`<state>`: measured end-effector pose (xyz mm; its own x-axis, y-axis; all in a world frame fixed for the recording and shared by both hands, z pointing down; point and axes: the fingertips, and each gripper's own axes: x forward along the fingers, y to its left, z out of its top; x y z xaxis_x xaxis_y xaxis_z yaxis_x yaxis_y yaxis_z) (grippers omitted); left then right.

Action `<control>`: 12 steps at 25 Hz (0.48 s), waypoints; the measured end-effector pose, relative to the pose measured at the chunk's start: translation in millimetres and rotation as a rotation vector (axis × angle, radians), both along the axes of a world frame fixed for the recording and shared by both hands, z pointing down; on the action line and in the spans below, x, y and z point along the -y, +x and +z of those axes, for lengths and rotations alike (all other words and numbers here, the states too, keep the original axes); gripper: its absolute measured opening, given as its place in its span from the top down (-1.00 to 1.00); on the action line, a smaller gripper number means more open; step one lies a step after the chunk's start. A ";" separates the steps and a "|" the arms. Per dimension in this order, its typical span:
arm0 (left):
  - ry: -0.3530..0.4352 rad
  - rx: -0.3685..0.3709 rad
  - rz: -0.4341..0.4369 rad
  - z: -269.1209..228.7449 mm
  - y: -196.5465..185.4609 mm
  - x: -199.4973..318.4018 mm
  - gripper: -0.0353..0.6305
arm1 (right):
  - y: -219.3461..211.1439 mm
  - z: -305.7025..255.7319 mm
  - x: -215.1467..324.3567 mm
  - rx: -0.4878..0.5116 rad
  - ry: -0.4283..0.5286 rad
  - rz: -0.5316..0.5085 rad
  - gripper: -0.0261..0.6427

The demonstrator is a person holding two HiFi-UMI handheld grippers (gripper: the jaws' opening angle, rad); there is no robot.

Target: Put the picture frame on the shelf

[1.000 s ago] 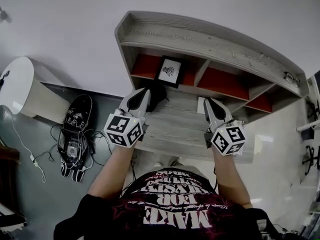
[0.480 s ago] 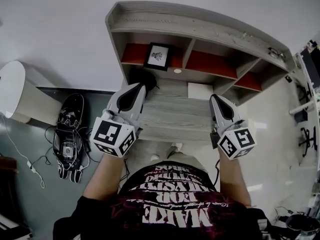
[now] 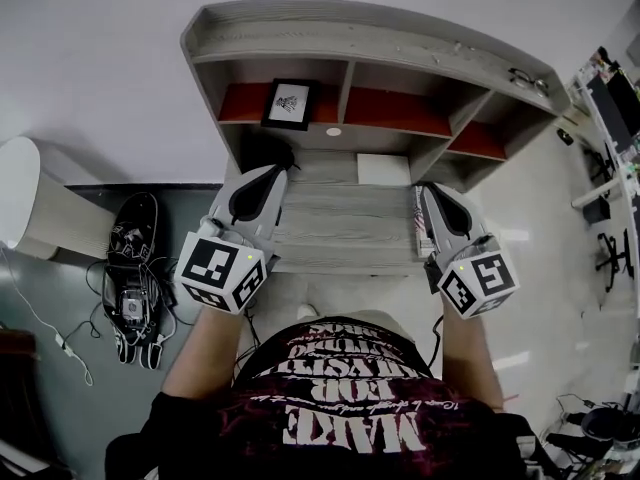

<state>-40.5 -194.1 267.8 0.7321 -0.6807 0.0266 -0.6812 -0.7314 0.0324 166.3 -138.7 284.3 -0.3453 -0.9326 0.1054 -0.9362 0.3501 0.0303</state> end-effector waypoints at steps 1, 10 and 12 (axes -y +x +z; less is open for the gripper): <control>-0.001 0.005 -0.002 0.9 2.8 -1.1 0.89 | 1.9 0.9 -0.2 -0.004 -0.003 -0.006 0.85; -0.055 0.013 -0.017 13.6 43.9 -19.4 0.89 | 26.6 9.9 -13.7 -0.026 -0.042 -0.072 0.85; -0.053 0.024 -0.020 13.0 55.7 -29.9 0.89 | 35.6 12.3 -20.8 -0.011 -0.046 -0.082 0.85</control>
<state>15.2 -164.2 280.9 0.7174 -0.6920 0.0805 -0.6964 -0.7156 0.0547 201.9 -117.9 296.6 -0.4189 -0.8952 0.1519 -0.9040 0.4269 0.0226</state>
